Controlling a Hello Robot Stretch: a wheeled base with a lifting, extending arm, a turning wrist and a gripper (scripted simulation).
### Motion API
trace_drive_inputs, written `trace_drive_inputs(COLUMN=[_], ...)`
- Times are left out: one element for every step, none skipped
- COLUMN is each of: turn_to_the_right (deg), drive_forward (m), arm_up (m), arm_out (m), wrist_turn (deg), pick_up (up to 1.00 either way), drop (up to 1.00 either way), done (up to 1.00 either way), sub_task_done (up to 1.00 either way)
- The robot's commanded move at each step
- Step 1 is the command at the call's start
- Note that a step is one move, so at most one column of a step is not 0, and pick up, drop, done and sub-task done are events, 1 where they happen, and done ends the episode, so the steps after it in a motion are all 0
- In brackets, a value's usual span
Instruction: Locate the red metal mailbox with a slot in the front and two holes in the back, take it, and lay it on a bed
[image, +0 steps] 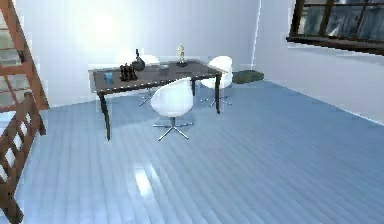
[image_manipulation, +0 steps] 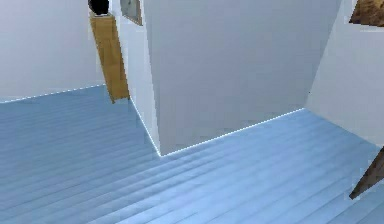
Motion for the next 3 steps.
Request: trace_drive_inputs(turn_to_the_right=[45.0,42.0,0.0], drive_forward=[0.0,0.0,0.45], arm_up=[0.0,0.0,0.0], arm_out=[0.0,0.0,0.0], wrist_turn=[0.0,0.0,0.0], pick_up=[0.0,0.0,0.0], drop=[0.0,0.0,0.0], done=[0.0,0.0,0.0], sub_task_done=[0.0,0.0,0.0])
